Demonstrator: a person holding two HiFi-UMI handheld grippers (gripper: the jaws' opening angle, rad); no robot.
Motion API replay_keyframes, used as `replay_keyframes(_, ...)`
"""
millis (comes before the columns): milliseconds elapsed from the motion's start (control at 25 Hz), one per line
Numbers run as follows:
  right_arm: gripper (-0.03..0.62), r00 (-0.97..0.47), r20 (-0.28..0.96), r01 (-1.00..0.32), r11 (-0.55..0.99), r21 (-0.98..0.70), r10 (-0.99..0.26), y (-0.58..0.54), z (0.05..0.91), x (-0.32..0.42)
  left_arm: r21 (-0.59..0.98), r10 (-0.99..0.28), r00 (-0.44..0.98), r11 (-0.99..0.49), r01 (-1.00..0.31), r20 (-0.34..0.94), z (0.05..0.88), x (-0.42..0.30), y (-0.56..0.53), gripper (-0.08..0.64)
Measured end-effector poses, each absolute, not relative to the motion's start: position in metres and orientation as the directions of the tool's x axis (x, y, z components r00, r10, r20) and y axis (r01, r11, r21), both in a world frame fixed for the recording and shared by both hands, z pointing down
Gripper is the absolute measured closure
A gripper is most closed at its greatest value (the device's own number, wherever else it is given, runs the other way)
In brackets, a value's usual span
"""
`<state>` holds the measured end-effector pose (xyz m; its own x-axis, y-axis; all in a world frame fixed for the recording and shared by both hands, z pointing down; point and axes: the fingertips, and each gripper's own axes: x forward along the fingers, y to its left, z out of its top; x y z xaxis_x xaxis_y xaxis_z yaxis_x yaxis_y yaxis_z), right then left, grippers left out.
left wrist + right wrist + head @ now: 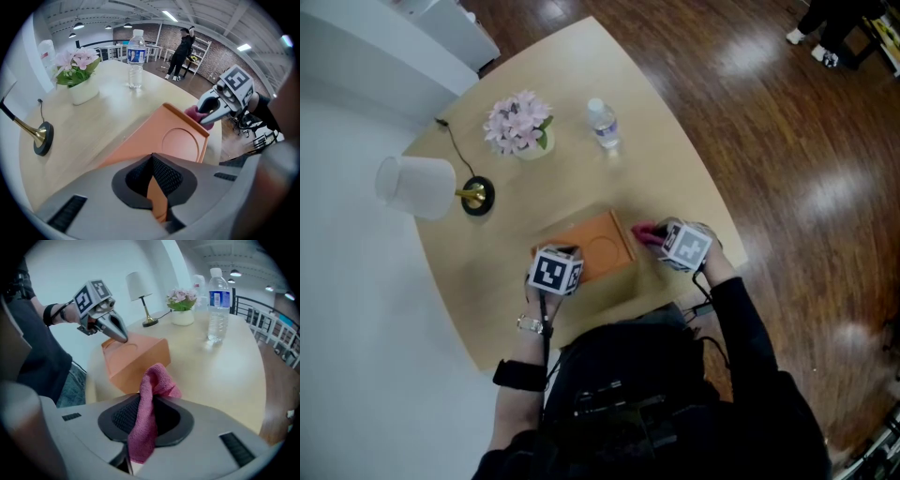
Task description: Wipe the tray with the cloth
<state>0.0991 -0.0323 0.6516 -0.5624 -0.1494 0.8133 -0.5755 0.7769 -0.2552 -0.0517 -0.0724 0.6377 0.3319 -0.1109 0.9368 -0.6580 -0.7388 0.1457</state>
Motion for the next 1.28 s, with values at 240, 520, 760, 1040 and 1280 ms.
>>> replay_keyframes(240, 0.509, -0.562, 0.794, -0.624, 0.749, -0.221, -0.234, -0.107, 0.659, 0.079, 0.127, -0.118, 0.311, -0.737, -0.664, 0.943, 0.64, -0.054, -0.073, 0.557)
replay_keyframes(520, 0.509, -0.587, 0.791, -0.571, 0.78, -0.256, -0.171, -0.117, 0.676, 0.057, 0.144, -0.089, 0.302, -0.731, -0.667, 0.949, 0.642, -0.055, -0.067, 0.557)
replay_keyframes(760, 0.509, -0.61, 0.786, -0.518, 0.801, -0.3, -0.1, -0.083, 0.675, 0.056, 0.124, -0.112, 0.307, -0.746, -0.654, 0.945, 0.64, -0.053, -0.073, 0.557)
replay_keyframes(1040, 0.509, -0.598, 0.801, -0.483, 0.808, -0.338, -0.022, -0.015, 0.678, 0.058, 0.13, -0.112, 0.319, -0.75, -0.648, 0.941, 0.639, -0.053, -0.073, 0.557)
replay_keyframes(1280, 0.509, -0.627, 0.777, -0.451, 0.791, -0.414, 0.048, 0.041, 0.673, 0.056, 0.13, -0.117, 0.324, -0.75, -0.649, 0.939, 0.639, -0.054, -0.074, 0.557)
